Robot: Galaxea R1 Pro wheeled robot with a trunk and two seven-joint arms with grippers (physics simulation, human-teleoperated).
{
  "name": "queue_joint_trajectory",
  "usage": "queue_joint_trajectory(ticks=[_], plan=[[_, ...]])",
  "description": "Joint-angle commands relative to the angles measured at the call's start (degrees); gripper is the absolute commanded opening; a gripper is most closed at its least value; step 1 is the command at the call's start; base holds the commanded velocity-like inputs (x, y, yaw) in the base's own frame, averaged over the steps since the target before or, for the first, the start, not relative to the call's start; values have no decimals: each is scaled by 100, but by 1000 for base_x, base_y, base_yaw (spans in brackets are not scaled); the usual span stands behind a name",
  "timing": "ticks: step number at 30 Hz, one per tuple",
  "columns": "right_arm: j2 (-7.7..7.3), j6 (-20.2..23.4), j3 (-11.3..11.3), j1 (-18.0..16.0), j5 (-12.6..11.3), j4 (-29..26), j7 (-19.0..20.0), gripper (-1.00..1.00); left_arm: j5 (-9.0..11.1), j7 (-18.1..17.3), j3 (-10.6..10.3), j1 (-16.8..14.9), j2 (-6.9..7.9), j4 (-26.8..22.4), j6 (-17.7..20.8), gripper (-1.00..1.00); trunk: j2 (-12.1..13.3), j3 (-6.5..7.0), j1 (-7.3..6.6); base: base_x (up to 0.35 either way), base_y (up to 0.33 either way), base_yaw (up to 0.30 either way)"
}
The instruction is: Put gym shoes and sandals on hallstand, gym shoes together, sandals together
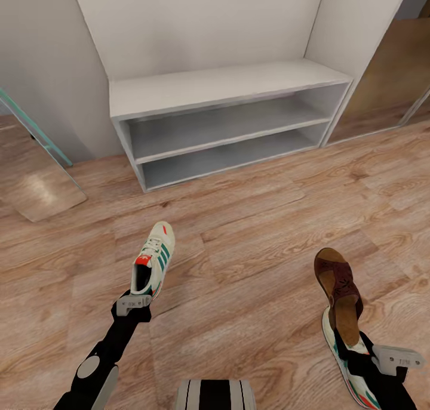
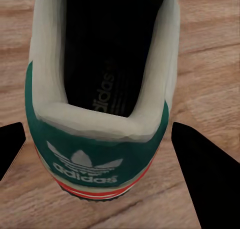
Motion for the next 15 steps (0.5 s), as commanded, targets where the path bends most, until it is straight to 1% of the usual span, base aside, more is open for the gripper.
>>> queue_joint_trajectory(ticks=[1, 15], plan=[[0, 1, -1, 0, -20, 0, 1, -100, -2, 5, 0, 0, 0, 1, 0, -100, 0, 9, 0, 0, 0, 161], [0, -4, -5, 0, -15, 10, -22, -100, -2, 5, 0, 0, 0, 0, -3, -100, 0, 125, 0, 0, 0, 165]])
